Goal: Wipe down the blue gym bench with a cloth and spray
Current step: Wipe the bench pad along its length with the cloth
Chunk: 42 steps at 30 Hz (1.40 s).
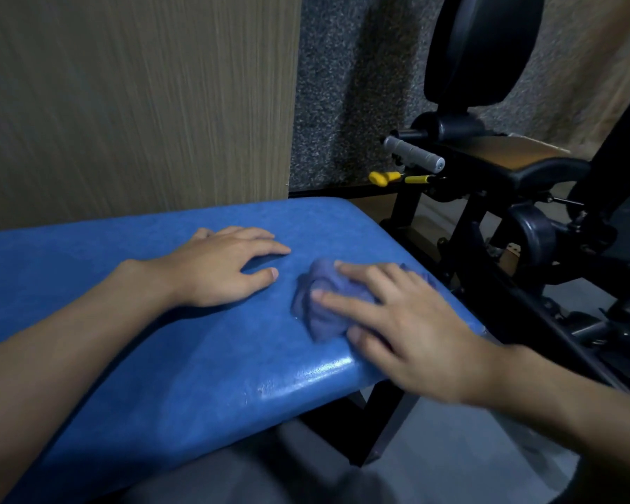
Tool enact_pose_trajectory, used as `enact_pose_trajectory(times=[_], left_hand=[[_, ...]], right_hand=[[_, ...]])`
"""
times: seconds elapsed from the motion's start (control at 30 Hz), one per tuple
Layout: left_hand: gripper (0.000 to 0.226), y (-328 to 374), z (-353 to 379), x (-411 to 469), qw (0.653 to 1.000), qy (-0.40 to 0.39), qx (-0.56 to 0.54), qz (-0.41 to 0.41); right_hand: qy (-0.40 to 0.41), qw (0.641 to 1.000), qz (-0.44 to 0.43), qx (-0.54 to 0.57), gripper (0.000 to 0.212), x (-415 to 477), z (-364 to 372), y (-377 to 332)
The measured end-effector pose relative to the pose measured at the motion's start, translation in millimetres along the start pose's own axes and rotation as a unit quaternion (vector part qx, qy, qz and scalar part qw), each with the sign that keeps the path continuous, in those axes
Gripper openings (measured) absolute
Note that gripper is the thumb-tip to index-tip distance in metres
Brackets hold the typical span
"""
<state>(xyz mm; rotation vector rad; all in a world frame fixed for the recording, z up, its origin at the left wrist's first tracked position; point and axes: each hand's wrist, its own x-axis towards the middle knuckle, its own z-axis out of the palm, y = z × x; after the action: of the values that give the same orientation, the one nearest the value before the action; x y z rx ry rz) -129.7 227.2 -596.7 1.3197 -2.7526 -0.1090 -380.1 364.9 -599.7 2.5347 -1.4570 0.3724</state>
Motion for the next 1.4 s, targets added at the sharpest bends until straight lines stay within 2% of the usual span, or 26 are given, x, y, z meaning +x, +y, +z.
enact_pose_trajectory(times=[0.07,0.13,0.23,0.33,0.43,0.5,0.57,0.7,0.8,0.87,0.93,1.03,1.1,1.17,1.23,1.33,1.4], left_hand=[[0.049,-5.1,1.0,-1.0,1.000,0.003,0.005,-0.014],[0.052,-7.6,2.8,-3.1,0.999,-0.006,0.007,-0.032],[0.056,-8.3,4.7,-6.3,0.999,-0.014,-0.001,-0.037],[0.056,-7.9,7.1,-9.4,0.999,-0.009,-0.010,-0.034],[0.057,-7.5,11.0,-10.8,0.999,-0.002,-0.027,-0.043],[0.056,-7.7,12.5,-10.0,0.999,0.000,-0.032,-0.043],[0.059,-7.7,13.0,-8.9,0.999,0.003,-0.031,-0.044],[0.065,-6.0,12.9,-7.5,0.999,0.007,-0.019,-0.048],[0.065,-4.9,12.5,-9.1,0.999,0.005,-0.019,-0.048],[0.064,-5.6,12.3,-10.2,0.999,0.001,-0.024,-0.049],[0.061,-5.6,12.5,-11.1,0.998,-0.006,-0.030,-0.048],[0.052,-6.0,12.6,-12.0,0.998,-0.004,-0.034,-0.047],[0.052,-6.4,12.6,-12.0,0.998,-0.002,-0.036,-0.048],[0.052,-6.4,12.7,-10.4,0.998,0.000,-0.035,-0.043],[0.051,-8.0,11.3,-7.8,0.999,0.002,-0.032,-0.039],[0.050,-13.8,3.0,-5.6,0.999,0.002,-0.042,-0.024],[0.052,-20.3,-1.3,-8.4,1.000,-0.007,-0.017,-0.021]], right_hand=[[-0.004,0.998,-0.057,0.027,0.047,-6.6,-0.3,-4.8],[-0.005,0.998,-0.049,0.035,0.047,2.4,1.6,6.9],[0.012,0.996,0.087,-0.011,0.046,36.6,15.2,50.5],[-0.018,0.971,0.240,0.004,0.047,67.5,27.0,96.8],[-0.026,0.957,0.288,0.015,0.048,74.8,31.1,103.7],[-0.009,0.966,0.258,-0.025,0.049,62.9,27.1,80.4],[0.011,0.986,0.156,-0.060,0.050,41.8,18.0,44.4],[0.008,0.998,-0.058,-0.005,0.048,4.1,3.3,-14.9],[0.004,0.997,-0.075,0.021,0.045,10.9,4.7,-6.3],[0.011,1.000,-0.019,-0.003,0.046,31.1,10.9,17.1],[0.009,0.995,0.094,-0.039,0.046,54.4,21.7,54.0],[-0.026,0.964,0.265,0.003,0.047,81.9,29.7,98.1],[-0.042,0.950,0.309,0.008,0.048,88.6,31.5,100.7],[-0.043,0.957,0.284,-0.037,0.048,82.7,26.9,79.2],[-0.021,0.979,0.183,-0.083,0.049,65.0,20.7,43.6],[-0.013,0.999,-0.004,-0.040,0.051,27.5,7.9,-15.0],[-0.017,0.997,-0.081,-0.002,0.049,13.4,7.5,-27.2]])
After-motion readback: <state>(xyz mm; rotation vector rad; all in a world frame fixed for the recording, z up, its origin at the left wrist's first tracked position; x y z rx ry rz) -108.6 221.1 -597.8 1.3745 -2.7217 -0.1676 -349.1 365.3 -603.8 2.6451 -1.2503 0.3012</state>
